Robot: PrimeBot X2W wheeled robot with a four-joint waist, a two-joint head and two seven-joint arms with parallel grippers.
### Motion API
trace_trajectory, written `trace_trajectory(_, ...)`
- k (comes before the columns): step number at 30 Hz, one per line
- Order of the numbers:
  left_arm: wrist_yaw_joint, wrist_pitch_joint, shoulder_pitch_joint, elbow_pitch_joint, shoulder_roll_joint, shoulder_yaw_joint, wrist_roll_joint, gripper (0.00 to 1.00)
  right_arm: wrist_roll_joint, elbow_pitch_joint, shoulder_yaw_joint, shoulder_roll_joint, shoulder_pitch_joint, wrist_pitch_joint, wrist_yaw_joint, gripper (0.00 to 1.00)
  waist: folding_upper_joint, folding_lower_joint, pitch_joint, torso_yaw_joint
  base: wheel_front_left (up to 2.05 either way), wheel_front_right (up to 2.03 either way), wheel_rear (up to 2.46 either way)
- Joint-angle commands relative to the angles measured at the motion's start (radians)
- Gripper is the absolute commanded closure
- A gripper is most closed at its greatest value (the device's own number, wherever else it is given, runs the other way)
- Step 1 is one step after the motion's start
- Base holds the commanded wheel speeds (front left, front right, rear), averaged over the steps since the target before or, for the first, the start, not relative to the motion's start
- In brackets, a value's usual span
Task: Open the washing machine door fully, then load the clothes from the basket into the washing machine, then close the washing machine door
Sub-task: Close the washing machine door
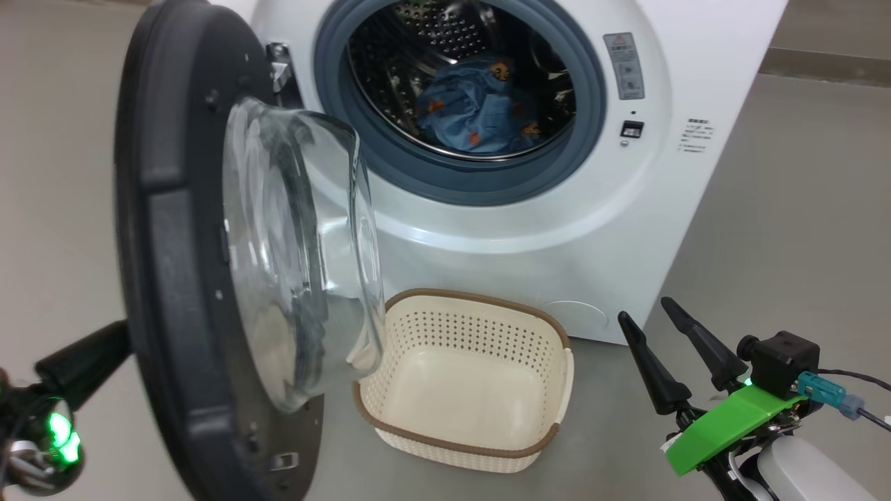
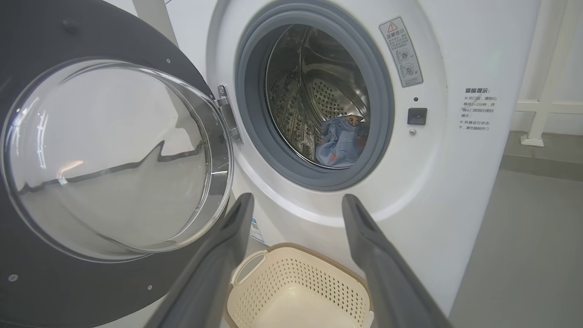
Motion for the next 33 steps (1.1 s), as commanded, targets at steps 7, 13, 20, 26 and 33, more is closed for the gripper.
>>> trace_trajectory(7,0.000,-0.013,-0.046,-0.088,-0.048,-0.045,0.003,1.00,-0.009,-0.020,-0.003,0.003,-0.001,-0.008,0.004,0.00,-0.0001,0.0000,-0.012,-0.099,0.00,0.00,0.00)
trace_trajectory(13,-0.013,-0.048,-0.058,-0.111,-0.090,-0.069,0.021,1.00,-0.013,-0.023,-0.012,0.003,0.001,-0.008,0.004,0.00,-0.0001,0.0000,-0.007,-0.192,0.00,0.00,0.00)
trace_trajectory(20,-0.049,-0.116,-0.083,-0.098,-0.118,-0.072,0.056,1.00,-0.014,-0.027,-0.017,0.001,-0.003,-0.008,0.004,0.00,-0.0001,0.0000,0.005,-0.310,0.00,0.00,0.00)
trace_trajectory(26,-0.072,-0.172,-0.109,-0.078,-0.128,-0.068,0.086,1.00,-0.015,-0.028,-0.018,0.003,-0.008,-0.008,0.004,0.00,-0.0001,0.0000,0.022,-0.389,0.00,0.00,0.00)
trace_trajectory(33,-0.114,-0.274,-0.191,-0.014,-0.142,-0.067,0.134,1.00,-0.018,-0.036,-0.032,0.010,-0.024,-0.008,0.004,0.00,-0.0001,0.0000,0.062,-0.475,0.00,0.00,0.00)
